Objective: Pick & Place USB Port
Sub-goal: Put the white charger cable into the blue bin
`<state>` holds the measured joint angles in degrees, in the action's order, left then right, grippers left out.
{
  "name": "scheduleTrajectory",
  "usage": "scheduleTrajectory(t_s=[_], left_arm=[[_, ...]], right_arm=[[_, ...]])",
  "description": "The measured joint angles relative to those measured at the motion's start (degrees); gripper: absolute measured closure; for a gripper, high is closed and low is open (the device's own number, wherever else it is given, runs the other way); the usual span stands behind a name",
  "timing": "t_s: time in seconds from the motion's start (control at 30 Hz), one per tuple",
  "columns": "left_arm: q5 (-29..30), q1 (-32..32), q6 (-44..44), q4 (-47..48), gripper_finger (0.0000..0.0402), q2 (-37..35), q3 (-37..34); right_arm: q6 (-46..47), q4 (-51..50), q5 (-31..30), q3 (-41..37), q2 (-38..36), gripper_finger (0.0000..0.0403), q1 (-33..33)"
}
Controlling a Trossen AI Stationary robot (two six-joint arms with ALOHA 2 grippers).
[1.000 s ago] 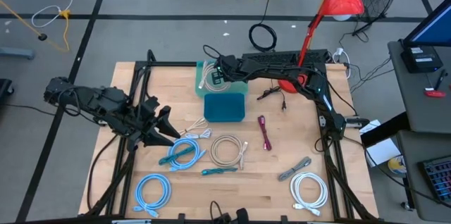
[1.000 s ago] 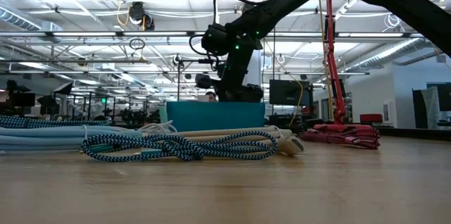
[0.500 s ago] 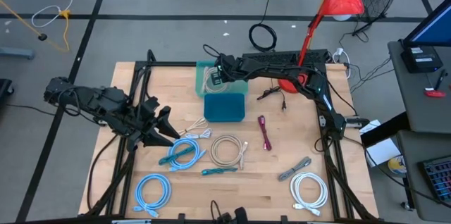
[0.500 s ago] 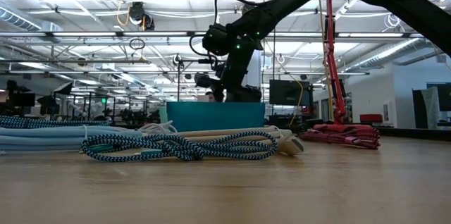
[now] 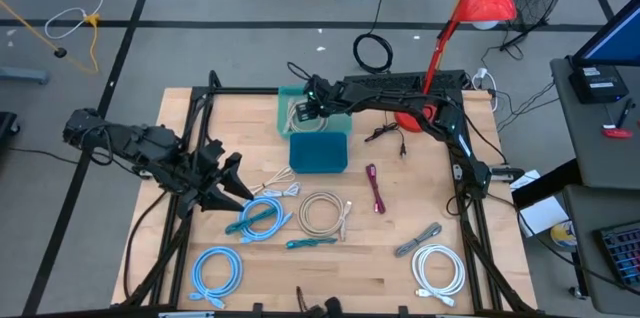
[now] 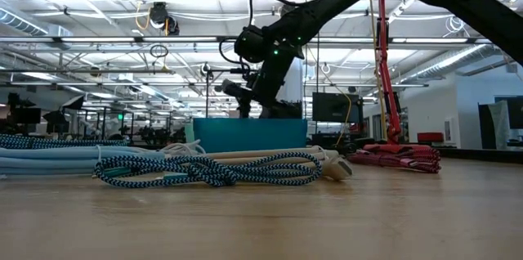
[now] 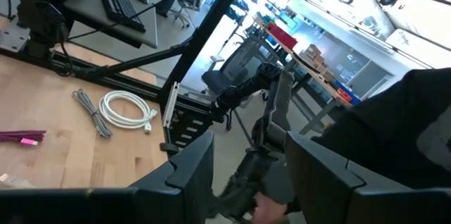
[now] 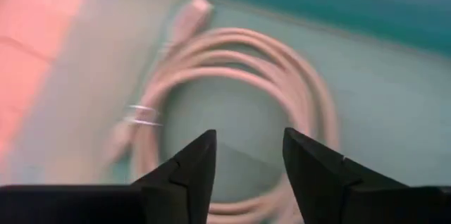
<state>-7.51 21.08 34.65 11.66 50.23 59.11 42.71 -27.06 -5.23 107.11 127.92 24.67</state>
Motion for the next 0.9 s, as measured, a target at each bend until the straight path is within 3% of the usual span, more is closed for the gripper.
scheduleTrajectory(t_s=[0.17,0.43,0.57,0.8,0.9], left_arm=[[0.1,0.0,-2.0,-1.4,0.0222,0.0,0.0],[1.4,0.0,-4.3,-4.5,0.0222,0.0,0.0],[1.6,0.0,-4.4,-4.3,0.0222,0.0,0.0],[3.1,-0.2,-5.4,-4.2,0.0222,0.0,0.0],[3.1,-0.8,-5.7,-4.2,0.0222,0.0,0.0]], right_arm=[[0.1,10.6,11.5,0.1,-2.8,0.0239,-0.6],[0.3,26.7,19.7,0.1,-9.3,0.0242,-3.3],[8.5,34.7,26.2,0.0,-10.9,0.0243,-5.5],[21.9,66.8,38.7,0.0,-11.5,0.0247,-10.4],[23.6,70.3,41.6,0.0,-13.4,0.0255,-13.4]])
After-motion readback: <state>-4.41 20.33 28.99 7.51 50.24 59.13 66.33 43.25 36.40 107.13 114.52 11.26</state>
